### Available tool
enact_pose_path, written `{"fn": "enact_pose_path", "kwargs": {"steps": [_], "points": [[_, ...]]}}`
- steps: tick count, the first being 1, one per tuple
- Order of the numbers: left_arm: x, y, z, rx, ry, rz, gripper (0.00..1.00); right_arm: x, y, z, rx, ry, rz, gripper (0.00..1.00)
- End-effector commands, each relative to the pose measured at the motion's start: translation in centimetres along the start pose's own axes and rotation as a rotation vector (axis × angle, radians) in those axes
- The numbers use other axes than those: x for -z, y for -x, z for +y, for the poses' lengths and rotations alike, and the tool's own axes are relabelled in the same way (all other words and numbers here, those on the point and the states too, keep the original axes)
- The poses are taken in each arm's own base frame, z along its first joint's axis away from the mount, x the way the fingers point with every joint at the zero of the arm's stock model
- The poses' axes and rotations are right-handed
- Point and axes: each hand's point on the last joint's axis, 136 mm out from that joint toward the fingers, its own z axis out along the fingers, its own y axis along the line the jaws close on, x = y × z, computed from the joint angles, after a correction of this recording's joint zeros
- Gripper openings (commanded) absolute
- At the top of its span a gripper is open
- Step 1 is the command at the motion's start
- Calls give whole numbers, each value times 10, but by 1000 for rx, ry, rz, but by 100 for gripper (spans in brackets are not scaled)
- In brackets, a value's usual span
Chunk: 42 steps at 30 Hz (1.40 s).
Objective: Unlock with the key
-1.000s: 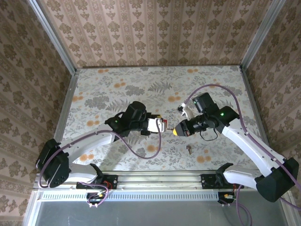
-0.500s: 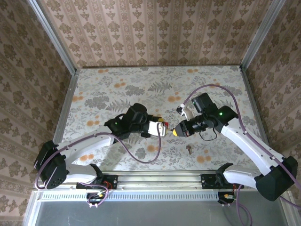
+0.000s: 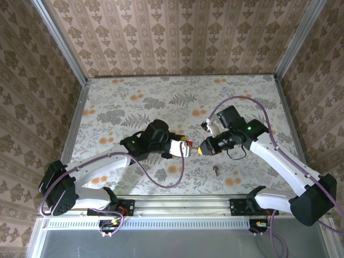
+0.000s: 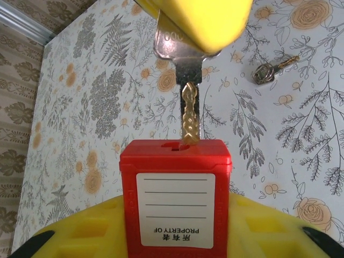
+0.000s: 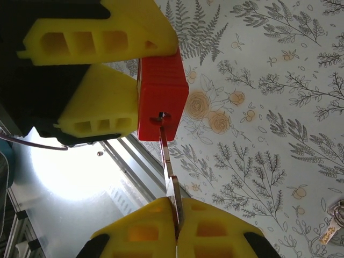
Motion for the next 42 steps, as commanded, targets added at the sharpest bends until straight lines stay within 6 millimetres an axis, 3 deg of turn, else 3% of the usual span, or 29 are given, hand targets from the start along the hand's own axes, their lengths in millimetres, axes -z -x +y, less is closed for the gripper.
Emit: {"fn": "enact_pose_path", "kwargs": {"steps": [1, 34, 39, 42], "points": [[6, 14, 1, -8, 13, -53, 0, -2, 1, -4, 11, -24, 3, 0], [-12, 4, -4, -16, 14, 8, 0, -5, 7, 25, 14, 113, -14, 0], [-5, 14, 1, -11, 45, -37, 0, -13, 0, 13, 0, 75, 15, 0], [-4, 10, -1, -4, 37, -22, 0, -7, 3, 11, 3, 51, -11, 0]]}}
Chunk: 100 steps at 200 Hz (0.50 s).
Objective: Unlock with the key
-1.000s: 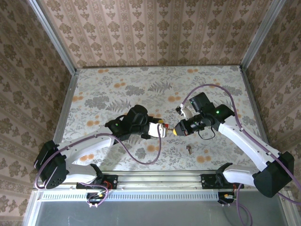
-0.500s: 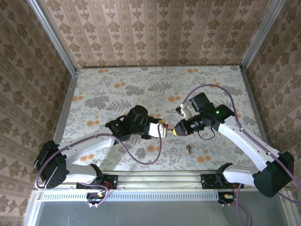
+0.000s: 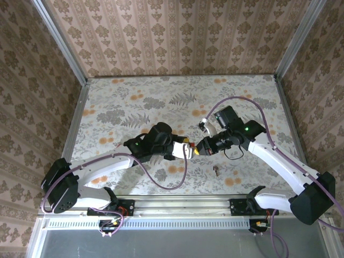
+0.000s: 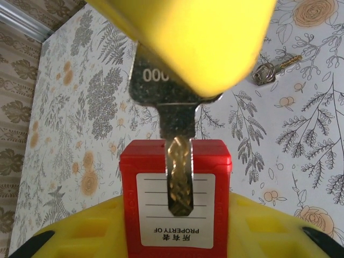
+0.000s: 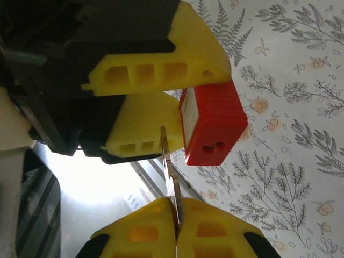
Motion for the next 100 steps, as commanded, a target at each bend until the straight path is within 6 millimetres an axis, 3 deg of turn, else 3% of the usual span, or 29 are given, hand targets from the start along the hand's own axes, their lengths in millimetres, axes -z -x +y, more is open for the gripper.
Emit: {"fn": "enact_pose_path", "kwargs": {"steps": [1, 43, 100], "points": [[8, 7, 5, 3, 26, -32, 0, 5, 1, -2, -4, -18, -18, 0], [9, 0, 4, 18, 34, -27, 0, 13, -6, -12, -37, -65, -4, 0], [7, 1, 3, 20, 21, -30, 0, 2, -7, -18, -59, -47, 4, 0]]}}
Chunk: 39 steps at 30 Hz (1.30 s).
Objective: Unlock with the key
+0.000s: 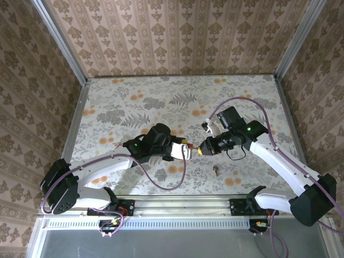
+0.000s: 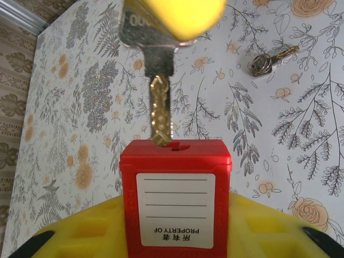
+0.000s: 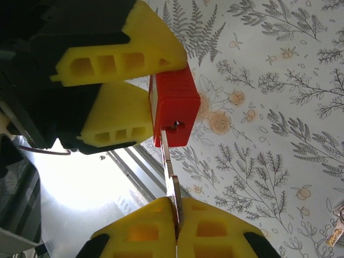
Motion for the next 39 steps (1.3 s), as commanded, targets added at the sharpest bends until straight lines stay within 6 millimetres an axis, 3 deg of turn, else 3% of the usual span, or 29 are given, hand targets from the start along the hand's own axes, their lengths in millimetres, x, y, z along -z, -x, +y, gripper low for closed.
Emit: {"fn": "enact_pose_path", "kwargs": {"steps": [1, 8, 34, 39], "points": [[6, 10, 7, 7, 22, -44, 0, -3, -2, -2, -17, 11, 6, 0], [5, 11, 6, 7, 18, -42, 0, -8, 3, 1, -17, 39, 8, 0], [5, 10, 12, 40, 23, -60, 0, -18, -9, -7, -39, 32, 23, 0], [6, 15, 7, 31, 0, -76, 0, -19, -5, -1, -27, 68, 20, 0]]}}
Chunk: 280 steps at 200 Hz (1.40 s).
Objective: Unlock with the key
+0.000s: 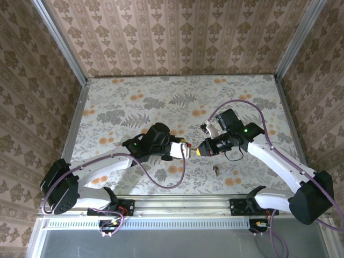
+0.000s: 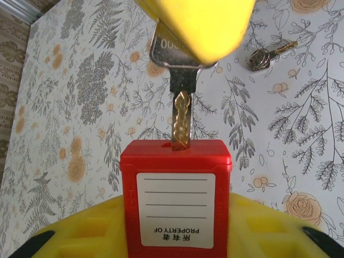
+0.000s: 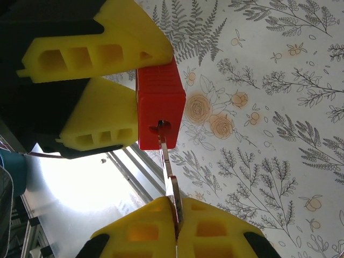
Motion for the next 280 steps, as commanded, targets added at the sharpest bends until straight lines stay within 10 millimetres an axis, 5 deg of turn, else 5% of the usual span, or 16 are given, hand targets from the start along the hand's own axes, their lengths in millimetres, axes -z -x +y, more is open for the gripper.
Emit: {"fn": "enact_pose_path", "kwargs": {"steps": [1, 54, 111, 185, 252, 280], "points": [[5, 22, 5, -13, 5, -86, 0, -4, -5, 5, -1, 34, 24, 0], [2, 38, -15, -70, -63, -101, 0, -9, 1, 6, 35, 39, 45, 0], [10, 74, -7, -54, -28, -210, 0, -28, 2, 26, 140, 55, 73, 0], [33, 92, 13, 40, 115, -357, 0, -30, 7, 37, 61, 208, -19, 0], [33, 99, -12, 31, 47, -376, 0, -27, 3, 36, 75, 240, 10, 0], [44, 117, -4, 73, 68, -469, 0, -33, 2, 35, 86, 223, 21, 0]]}}
